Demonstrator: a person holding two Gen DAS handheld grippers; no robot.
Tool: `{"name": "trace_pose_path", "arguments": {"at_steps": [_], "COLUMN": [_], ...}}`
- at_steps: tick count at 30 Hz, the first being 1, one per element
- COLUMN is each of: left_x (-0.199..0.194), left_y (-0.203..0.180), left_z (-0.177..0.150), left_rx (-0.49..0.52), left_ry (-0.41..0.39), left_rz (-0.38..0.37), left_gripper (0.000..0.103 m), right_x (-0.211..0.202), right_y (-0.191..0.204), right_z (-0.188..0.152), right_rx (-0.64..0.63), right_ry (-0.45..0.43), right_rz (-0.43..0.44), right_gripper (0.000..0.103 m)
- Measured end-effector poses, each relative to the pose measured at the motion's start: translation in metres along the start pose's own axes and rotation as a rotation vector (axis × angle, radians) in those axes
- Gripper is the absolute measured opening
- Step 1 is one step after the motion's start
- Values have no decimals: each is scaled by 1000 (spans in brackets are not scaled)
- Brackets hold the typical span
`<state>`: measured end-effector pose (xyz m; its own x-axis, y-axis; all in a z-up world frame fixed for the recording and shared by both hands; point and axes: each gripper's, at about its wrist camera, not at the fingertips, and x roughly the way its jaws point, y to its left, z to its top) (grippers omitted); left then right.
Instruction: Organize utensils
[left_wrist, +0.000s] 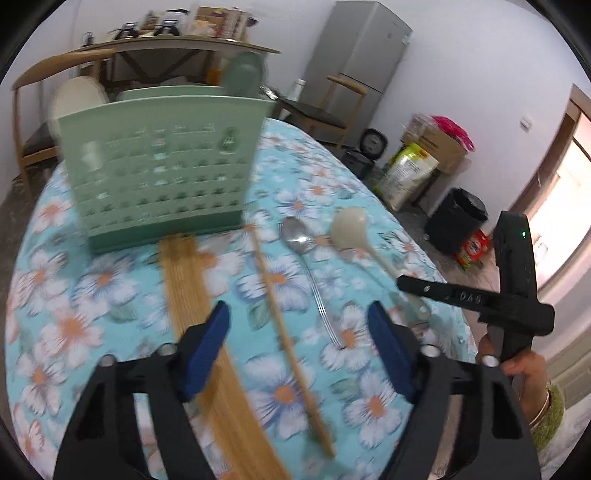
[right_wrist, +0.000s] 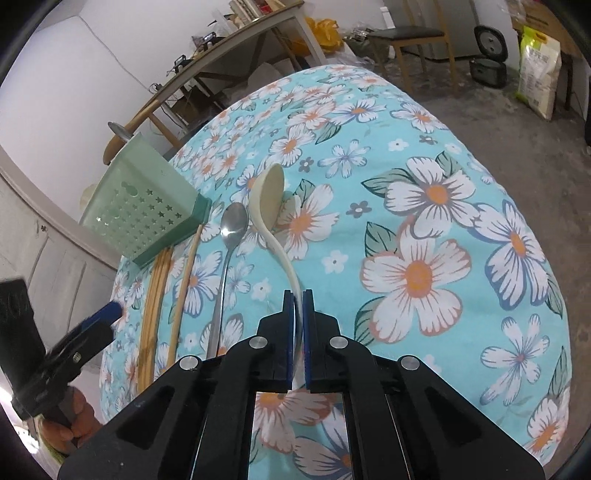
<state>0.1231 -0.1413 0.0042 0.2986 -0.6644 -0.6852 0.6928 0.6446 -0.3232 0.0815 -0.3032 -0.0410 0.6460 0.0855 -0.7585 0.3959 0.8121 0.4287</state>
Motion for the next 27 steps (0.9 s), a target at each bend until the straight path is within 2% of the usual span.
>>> {"name": "trace_pose_path", "arguments": {"at_steps": [5,7,11,14,18,21,27], "left_x": [48,67,108,113,109,98,68], "left_y": [-20,-24,-30,-37,-34,-27,-21], "left_z": [14,16,14,13,11,9,-12], "left_rx": [25,24,27,59,27,-28,-116], "left_ry": [128,178,291,273,259,260,293], "left_rz": [-54,-44,20,79,105,99,69], "left_gripper": [43,40,25,14,10,7,7], "right_x": [6,9,13,15,12,7,-13], "right_y": [-8,-11,-15,-17,-15,-12,1], "right_z": [-3,-5,-6,-6,-7,-9,-23], "right_rx": [10,12,18,11,-24,-67,-214], "right_ry": [26,35,45,47,40,41,44], "right_rz": [14,16,24,31,32,24,-56], "right_gripper": [4,4,4,4,4,3,2]}}
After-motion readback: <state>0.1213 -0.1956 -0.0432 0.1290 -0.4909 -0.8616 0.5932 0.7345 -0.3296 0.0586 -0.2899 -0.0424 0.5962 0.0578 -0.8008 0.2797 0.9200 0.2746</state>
